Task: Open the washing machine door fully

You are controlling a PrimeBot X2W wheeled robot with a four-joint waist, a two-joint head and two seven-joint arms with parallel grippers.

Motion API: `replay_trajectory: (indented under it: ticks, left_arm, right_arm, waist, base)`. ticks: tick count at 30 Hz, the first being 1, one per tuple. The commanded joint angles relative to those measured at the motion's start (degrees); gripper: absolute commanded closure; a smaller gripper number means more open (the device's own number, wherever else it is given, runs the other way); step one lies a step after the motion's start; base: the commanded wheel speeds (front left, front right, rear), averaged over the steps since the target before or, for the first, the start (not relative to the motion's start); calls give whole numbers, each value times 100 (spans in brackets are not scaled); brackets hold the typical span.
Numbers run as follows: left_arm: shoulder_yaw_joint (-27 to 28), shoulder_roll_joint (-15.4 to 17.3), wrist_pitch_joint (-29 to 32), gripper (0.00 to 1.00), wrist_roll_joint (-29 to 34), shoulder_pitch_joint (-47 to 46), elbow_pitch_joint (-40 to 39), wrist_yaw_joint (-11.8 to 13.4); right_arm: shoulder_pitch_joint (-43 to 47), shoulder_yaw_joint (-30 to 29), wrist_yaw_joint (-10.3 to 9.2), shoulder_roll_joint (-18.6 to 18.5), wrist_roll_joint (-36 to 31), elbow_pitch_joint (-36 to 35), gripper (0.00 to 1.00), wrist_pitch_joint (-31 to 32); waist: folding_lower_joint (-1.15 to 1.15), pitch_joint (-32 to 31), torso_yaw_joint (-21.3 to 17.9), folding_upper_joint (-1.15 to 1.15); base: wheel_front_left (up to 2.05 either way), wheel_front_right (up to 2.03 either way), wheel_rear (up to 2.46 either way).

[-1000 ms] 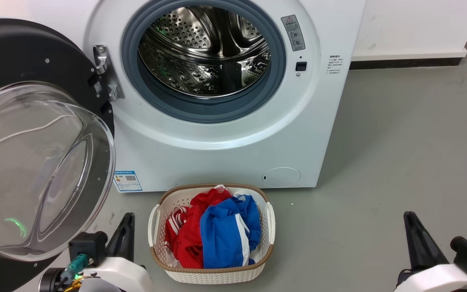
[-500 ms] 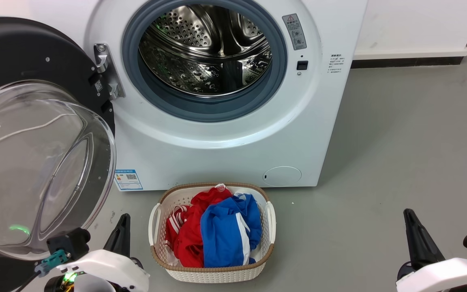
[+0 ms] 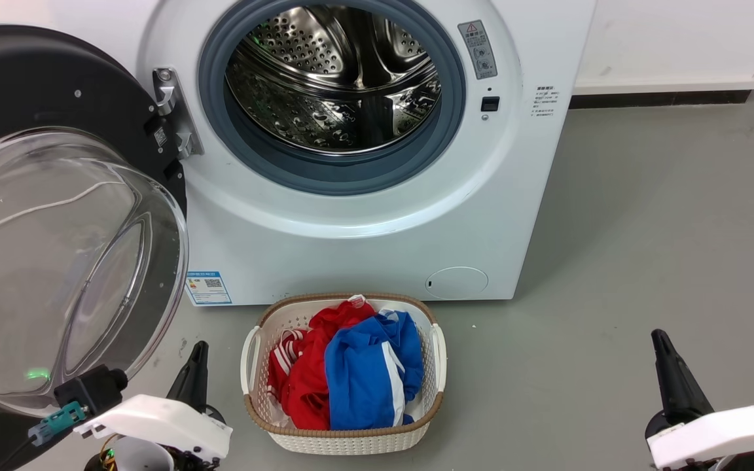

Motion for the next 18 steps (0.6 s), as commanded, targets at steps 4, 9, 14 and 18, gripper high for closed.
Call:
replay_trajectory:
  ticks: [4,9,14,18]
  left_arm:
    - [179,-61,81,100,-410,-196,-19,-126]
    - [288,-139,142,100,-727,-216,10,-219]
    - [396,-216,196,100,-1028,-235,41,-301]
    - [476,-269,242,100,-1259,-249,64,-367]
  right_arm:
    - [-213,-24,1,-5,527,23,100,48]
    - [-270,-32,1,-5,925,95,100,93]
    - [-329,-39,1,-5,1304,160,100,136]
    - [-365,-46,1,-5,1597,214,100,168]
  waist:
    - [0,8,7,0]
    - [0,16,13,0]
    - [0,24,19,0]
    - [0,30,24,0]
  base:
    - [0,0,0]
    - [0,0,0]
    - [0,0,0]
    - [0,0,0]
